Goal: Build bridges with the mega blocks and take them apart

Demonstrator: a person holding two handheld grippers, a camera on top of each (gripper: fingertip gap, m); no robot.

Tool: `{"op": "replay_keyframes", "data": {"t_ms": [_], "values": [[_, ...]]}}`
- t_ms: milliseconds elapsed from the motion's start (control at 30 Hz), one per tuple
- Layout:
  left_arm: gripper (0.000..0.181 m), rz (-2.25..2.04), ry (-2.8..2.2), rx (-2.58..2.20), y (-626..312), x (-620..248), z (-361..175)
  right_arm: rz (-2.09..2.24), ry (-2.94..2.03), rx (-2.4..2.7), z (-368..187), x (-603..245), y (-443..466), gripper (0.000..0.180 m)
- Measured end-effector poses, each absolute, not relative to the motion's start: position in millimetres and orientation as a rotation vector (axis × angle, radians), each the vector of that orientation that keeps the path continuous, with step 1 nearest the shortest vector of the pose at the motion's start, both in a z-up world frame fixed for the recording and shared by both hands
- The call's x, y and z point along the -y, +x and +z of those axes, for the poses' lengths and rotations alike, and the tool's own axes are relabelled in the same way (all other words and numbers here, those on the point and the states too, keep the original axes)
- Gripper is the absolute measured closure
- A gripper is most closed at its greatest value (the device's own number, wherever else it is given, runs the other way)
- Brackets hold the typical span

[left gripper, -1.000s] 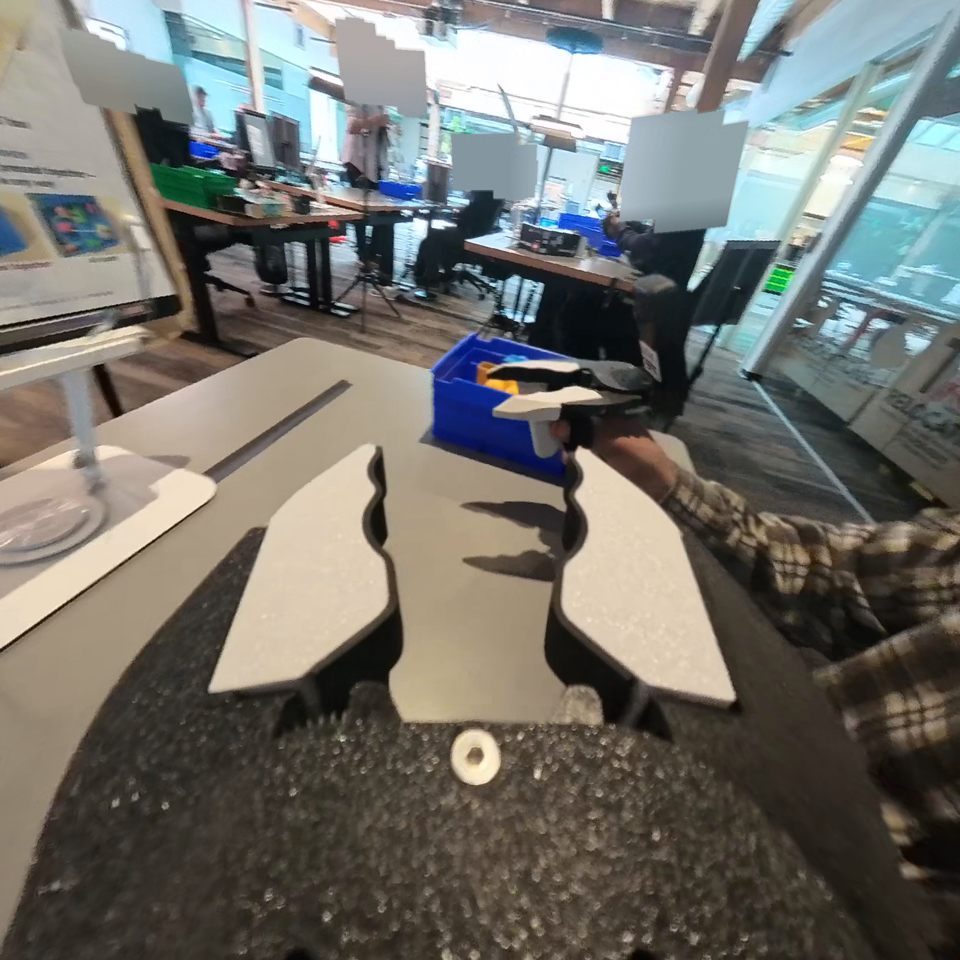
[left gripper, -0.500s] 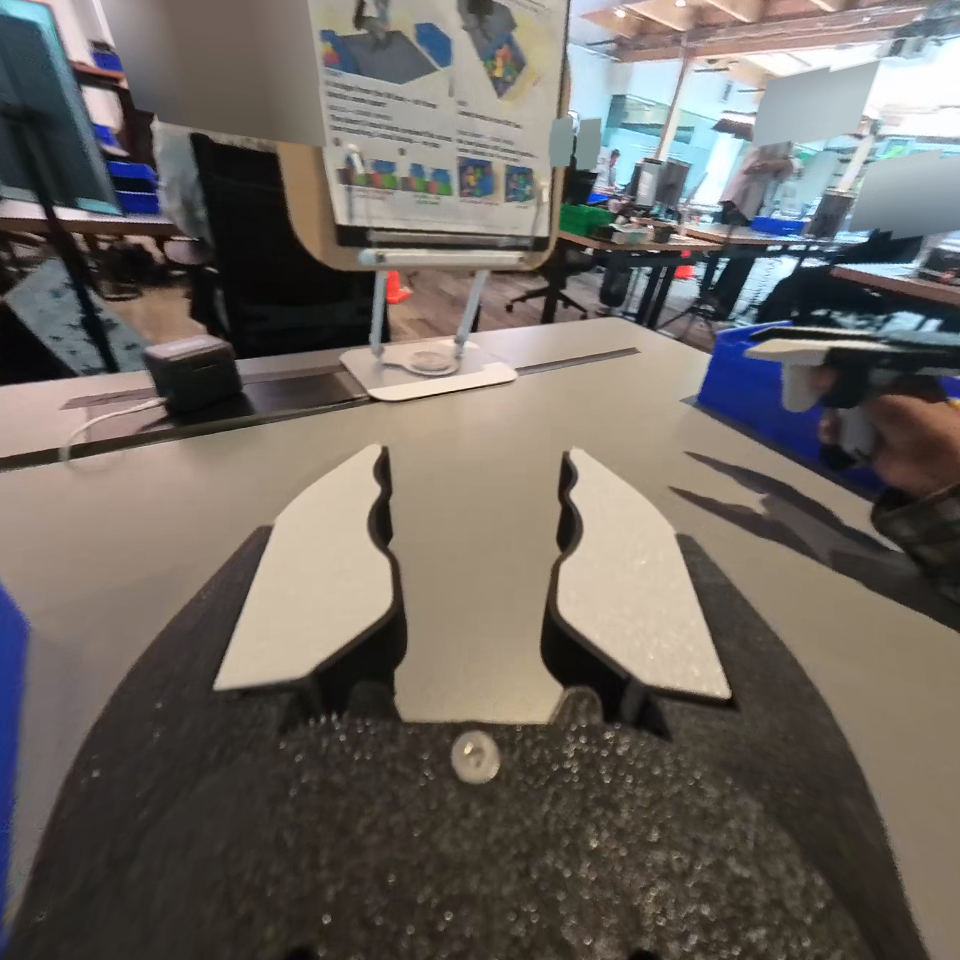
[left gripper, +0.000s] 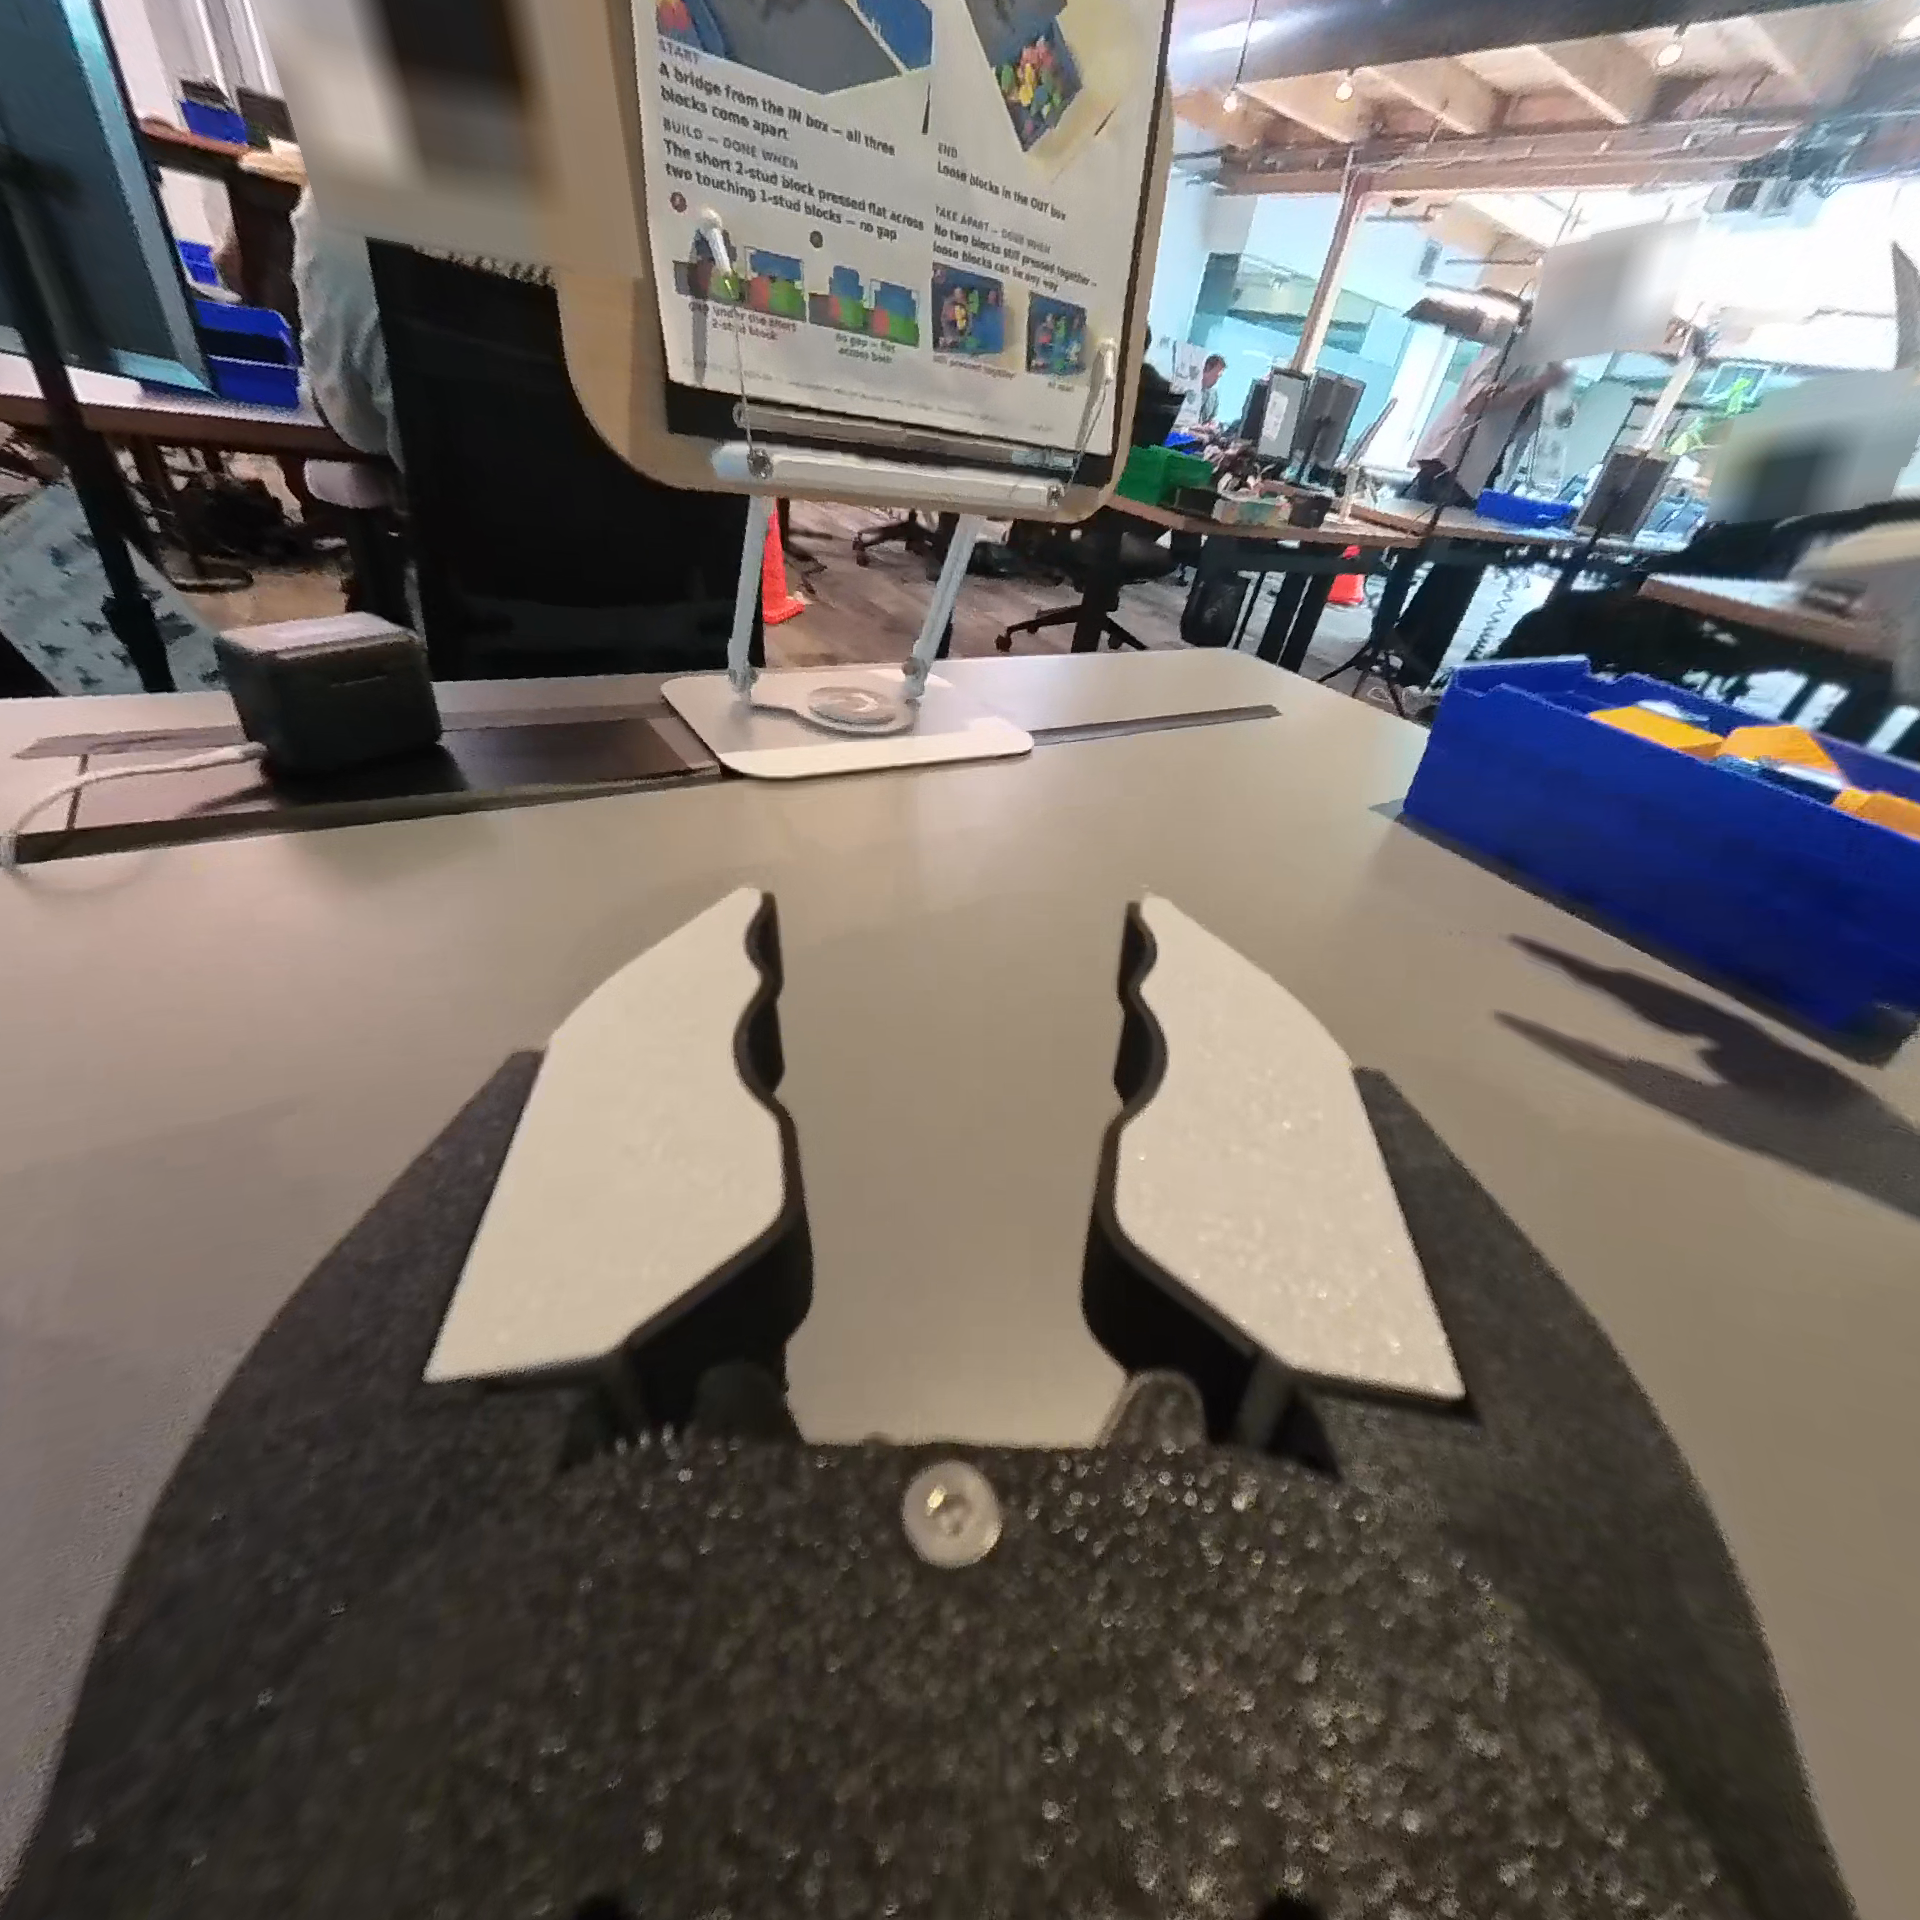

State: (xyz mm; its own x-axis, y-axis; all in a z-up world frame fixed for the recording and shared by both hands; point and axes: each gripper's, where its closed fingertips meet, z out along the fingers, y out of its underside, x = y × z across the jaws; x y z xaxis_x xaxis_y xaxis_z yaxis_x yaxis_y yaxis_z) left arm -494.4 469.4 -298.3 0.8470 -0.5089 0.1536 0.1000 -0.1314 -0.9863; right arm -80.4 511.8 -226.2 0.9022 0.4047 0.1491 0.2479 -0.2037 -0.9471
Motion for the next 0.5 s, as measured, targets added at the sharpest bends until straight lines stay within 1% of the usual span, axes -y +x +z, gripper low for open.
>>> {"op": "replay_keyframes", "data": {"t_ms": [100,233,267,333,500], "values": [[0.117,-0.526,-1.635,-0.344,-494,-469,-301,0.012,-1.898,0.448,-199,-504,-2,0.09],[0.117,-0.544,-1.632,-0.36,-487,-469,-301,-0.182,-2.138,0.316,-194,-494,126,0.1],[0.117,-0.54,-1.635,-0.369,-485,-469,-302,-0.204,-2.202,0.275,-201,-491,153,0.104],[0.117,-0.534,-1.637,-0.385,-482,-468,-303,-0.193,-2.334,0.203,-223,-485,194,0.106],[0.117,-0.537,-1.641,-0.397,-479,-468,-305,-0.035,-2.571,0.124,-291,-478,226,0.112]]}}
